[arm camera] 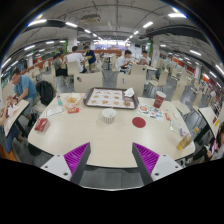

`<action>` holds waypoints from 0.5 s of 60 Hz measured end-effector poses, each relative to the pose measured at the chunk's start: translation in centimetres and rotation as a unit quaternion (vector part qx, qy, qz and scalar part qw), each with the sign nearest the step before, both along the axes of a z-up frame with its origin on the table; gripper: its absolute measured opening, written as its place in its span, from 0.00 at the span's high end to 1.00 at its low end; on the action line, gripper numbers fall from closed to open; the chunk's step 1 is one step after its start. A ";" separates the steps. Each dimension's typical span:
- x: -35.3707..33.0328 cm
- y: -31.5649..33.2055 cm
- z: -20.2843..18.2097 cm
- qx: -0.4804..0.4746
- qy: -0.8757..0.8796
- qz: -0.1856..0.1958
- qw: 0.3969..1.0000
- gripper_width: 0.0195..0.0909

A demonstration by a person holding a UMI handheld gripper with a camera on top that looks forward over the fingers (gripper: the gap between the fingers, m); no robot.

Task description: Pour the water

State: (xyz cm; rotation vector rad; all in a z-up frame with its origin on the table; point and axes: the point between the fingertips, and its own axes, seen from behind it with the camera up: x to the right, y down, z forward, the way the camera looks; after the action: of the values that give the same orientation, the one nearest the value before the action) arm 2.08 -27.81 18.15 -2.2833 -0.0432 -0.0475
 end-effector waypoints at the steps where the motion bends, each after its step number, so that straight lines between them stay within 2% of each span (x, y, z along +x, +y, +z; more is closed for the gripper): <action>1: 0.1 0.0 0.0 0.000 0.001 -0.001 1.000 0.08; 17: 7.0 -0.4 -0.8 0.000 0.013 -0.008 1.000 0.08; 30: 17.0 -1.3 -4.8 0.001 0.012 -0.010 1.000 0.08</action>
State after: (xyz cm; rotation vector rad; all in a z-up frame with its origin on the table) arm 19.12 -29.13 13.30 -2.2824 -0.0073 -0.0312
